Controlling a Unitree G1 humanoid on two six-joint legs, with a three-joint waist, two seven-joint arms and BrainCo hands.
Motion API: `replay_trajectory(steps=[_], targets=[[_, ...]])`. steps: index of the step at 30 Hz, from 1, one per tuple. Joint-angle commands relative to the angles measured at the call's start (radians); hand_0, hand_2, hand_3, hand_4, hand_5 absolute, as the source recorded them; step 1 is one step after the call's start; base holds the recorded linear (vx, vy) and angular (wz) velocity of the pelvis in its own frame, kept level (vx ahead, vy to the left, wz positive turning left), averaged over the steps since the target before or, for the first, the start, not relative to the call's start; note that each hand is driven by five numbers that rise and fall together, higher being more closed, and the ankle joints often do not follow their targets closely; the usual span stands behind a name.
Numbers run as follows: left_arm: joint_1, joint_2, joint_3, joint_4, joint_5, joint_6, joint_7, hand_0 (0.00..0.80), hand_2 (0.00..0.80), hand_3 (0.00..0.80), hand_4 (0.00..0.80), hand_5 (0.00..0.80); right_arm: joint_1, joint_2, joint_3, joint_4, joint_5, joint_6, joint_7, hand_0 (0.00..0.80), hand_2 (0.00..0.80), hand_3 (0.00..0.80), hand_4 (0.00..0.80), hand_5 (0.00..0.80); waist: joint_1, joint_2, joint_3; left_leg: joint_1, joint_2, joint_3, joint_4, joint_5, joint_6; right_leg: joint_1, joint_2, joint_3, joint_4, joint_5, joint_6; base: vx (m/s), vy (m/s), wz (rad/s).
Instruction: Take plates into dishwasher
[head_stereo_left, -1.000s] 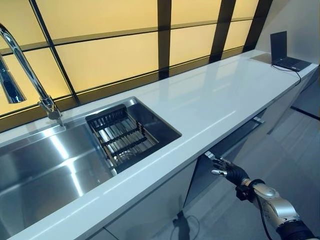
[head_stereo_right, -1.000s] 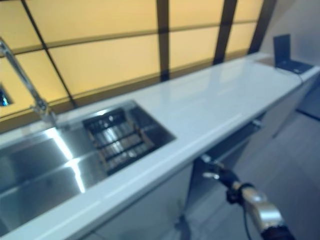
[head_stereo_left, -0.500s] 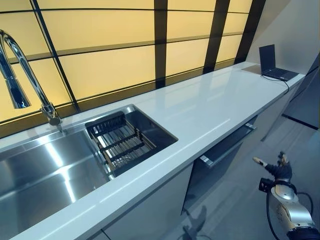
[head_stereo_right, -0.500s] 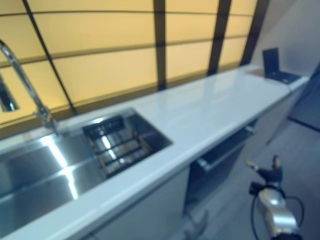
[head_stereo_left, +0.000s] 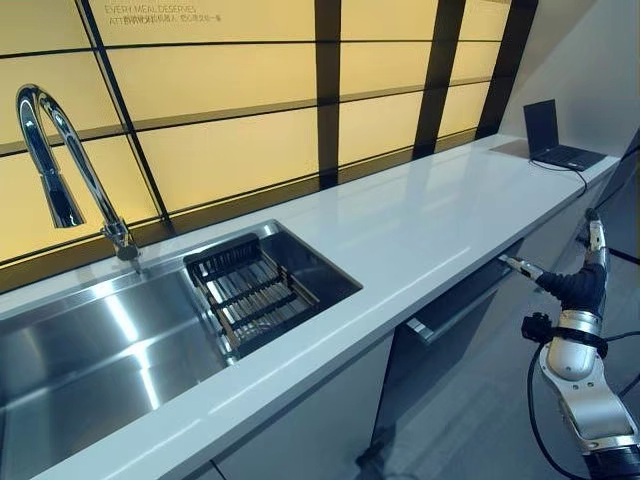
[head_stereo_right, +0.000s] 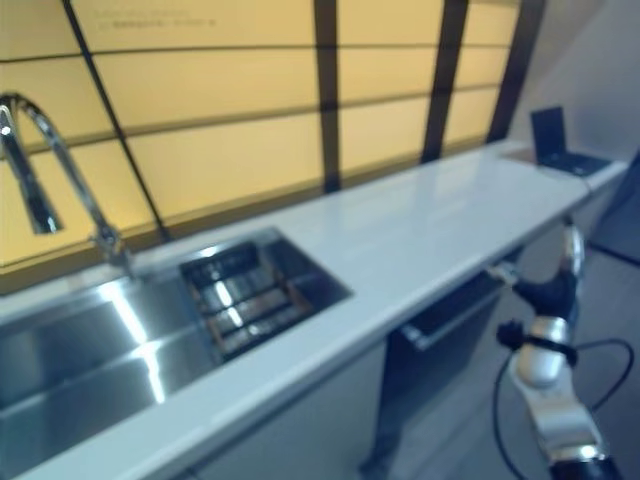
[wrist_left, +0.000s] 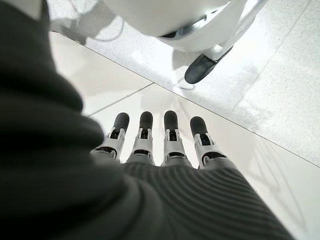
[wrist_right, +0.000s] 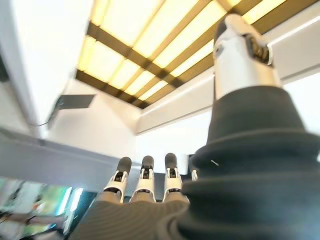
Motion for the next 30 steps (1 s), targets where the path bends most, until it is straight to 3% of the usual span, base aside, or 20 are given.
replay_trajectory(steps=[1,11,13,17,19,22,24,25,30], targets=[[-0.040,0.016,0.010,0.060,-0.037,-0.012,0.020,0.000,0.000,0.000,0.000,0.000,-0.080,-0.058,0.011,-0.079,-0.057,-0.077,0.051,0.000,0.000,0.000,0.000,0.000,-0.003,-0.046,-0.036,-0.100,0.013,0.057,-0.001,0.039,0.008,0.141,0.018,0.022,0.082,-0.259,0.024,-0.039,-0.028,0.02],[-0.063,0.025,0.036,0.064,-0.081,0.011,0.038,0.000,0.000,0.000,0.000,0.000,-0.106,-0.071,0.101,-0.132,-0.059,-0.097,0.198,0.000,0.000,0.000,0.000,0.000,0.024,-0.041,-0.029,-0.113,0.021,0.026,0.018,0.051,0.000,0.137,0.020,0.007,0.143,-0.296,0.001,-0.054,-0.070,0.08],[-0.066,0.031,0.045,0.052,-0.098,0.006,0.048,0.000,0.000,0.000,0.000,0.000,-0.117,-0.065,0.128,-0.129,-0.053,-0.101,0.237,0.000,0.000,0.000,0.000,0.000,0.033,-0.033,-0.019,-0.122,0.026,0.015,0.019,0.073,-0.013,0.142,0.026,0.000,0.151,-0.299,-0.006,-0.042,-0.110,0.27],[-0.050,0.034,0.062,0.002,-0.119,-0.014,0.060,0.000,0.000,0.000,0.000,0.000,-0.139,-0.037,0.184,-0.109,-0.063,-0.112,0.270,0.000,0.000,0.000,0.000,0.000,0.057,-0.005,0.017,-0.165,0.035,-0.006,0.031,0.182,-0.047,0.165,0.049,-0.004,0.131,-0.286,-0.015,-0.073,-0.070,0.44],[-0.041,0.032,0.069,-0.005,-0.125,-0.020,0.063,0.000,0.000,0.000,0.000,0.000,-0.158,-0.026,0.209,-0.091,-0.064,-0.110,0.268,0.000,0.000,0.000,0.000,0.000,0.075,0.000,0.023,-0.175,0.022,-0.030,0.046,0.172,-0.041,0.167,0.044,-0.007,0.126,-0.286,-0.016,-0.082,-0.020,0.41],[-0.026,0.030,0.085,-0.014,-0.128,-0.018,0.065,0.000,0.000,0.000,0.000,0.000,-0.165,-0.011,0.230,-0.075,-0.061,-0.108,0.271,0.000,0.000,0.000,0.000,0.000,0.089,-0.001,0.022,-0.180,0.011,-0.029,0.105,0.141,-0.029,0.163,0.032,-0.024,0.123,-0.281,-0.018,-0.129,0.004,0.26],[-0.010,0.033,0.100,-0.017,-0.123,-0.016,0.061,0.000,0.000,0.000,0.000,0.000,-0.163,0.000,0.250,-0.059,-0.071,-0.110,0.261,0.000,0.000,0.000,0.000,0.000,0.100,-0.014,0.018,-0.171,-0.002,-0.018,0.171,0.080,-0.009,0.156,0.008,-0.057,0.114,-0.264,-0.016,-0.199,0.016,0.43],[0.004,0.032,0.114,-0.018,-0.114,-0.010,0.061,0.000,0.000,0.000,0.000,0.000,-0.165,0.003,0.266,-0.052,-0.078,-0.108,0.251,0.000,0.000,0.000,0.000,0.000,0.112,-0.033,0.014,-0.148,-0.020,-0.033,0.232,0.019,-0.008,0.159,-0.007,-0.068,0.096,-0.258,-0.008,-0.145,0.007,0.43],[0.038,0.022,0.153,0.010,-0.104,-0.036,0.069,0.000,0.000,0.000,0.000,0.000,-0.182,0.005,0.291,-0.017,-0.062,-0.097,0.238,0.000,0.000,0.000,0.000,0.000,0.140,-0.055,-0.002,-0.097,-0.036,-0.066,0.346,-0.035,-0.013,0.140,-0.023,-0.129,0.044,-0.204,0.001,-0.222,0.084,0.51]])
